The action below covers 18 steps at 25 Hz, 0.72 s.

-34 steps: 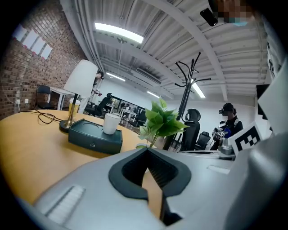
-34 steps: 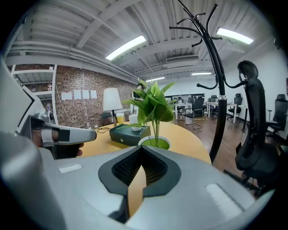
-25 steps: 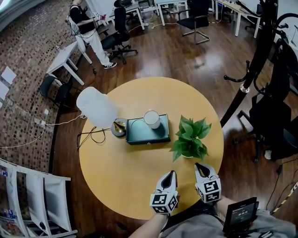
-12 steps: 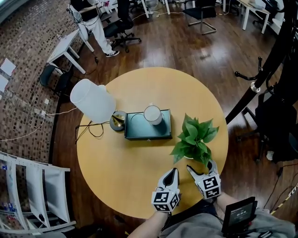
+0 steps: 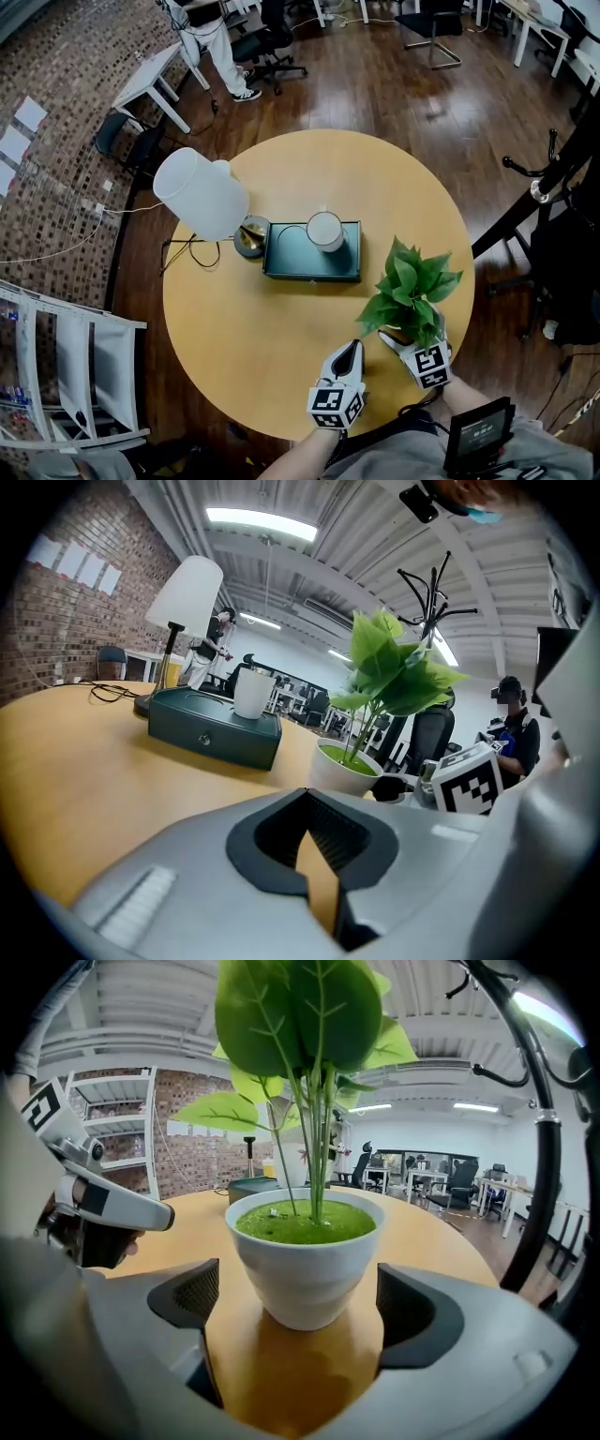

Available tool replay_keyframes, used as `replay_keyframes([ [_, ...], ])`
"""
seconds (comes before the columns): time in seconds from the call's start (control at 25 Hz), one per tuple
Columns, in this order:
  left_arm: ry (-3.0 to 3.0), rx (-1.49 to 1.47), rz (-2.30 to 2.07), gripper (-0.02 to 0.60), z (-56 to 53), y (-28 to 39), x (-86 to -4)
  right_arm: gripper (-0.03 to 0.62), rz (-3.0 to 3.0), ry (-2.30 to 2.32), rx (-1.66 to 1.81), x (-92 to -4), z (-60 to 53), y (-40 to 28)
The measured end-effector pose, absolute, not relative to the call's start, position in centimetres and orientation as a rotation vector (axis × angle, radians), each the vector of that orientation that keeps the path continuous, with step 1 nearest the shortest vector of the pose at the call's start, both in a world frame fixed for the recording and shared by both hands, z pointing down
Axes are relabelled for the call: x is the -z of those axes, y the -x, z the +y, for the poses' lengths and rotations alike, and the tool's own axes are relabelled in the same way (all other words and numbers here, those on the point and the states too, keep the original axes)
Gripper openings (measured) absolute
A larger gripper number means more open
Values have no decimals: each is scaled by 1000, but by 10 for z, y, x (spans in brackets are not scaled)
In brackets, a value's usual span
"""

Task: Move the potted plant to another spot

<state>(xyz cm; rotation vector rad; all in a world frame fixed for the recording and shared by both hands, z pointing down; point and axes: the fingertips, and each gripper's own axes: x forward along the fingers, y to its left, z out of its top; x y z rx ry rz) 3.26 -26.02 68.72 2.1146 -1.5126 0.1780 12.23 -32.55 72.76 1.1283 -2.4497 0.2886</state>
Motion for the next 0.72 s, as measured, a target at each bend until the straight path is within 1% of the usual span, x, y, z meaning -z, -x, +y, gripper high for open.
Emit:
replay_keyframes([
  [0.12, -2102, -179, -1527, 0, -262, -29, -689, 552, -2475, -1097, -279, -730, -332, -119],
  [0.4, -2092, -183, -1555, 0, -264, -25, -690, 554, -2510, -1049, -259, -735, -344, -110],
  [0.44, -2091, -184, -1557, 0, -264, -25, -689, 548, -2509, -1053, -256, -735, -345, -110],
  [0.52, -2091, -188, -1560, 0, -262, -25, -689, 502, -2507, -1069, -257, -736, -346, -112],
  [0.72, -2089, -196, -1578, 0, -260, -20, -686, 494, -2515, -1078, -267, -735, -347, -112],
])
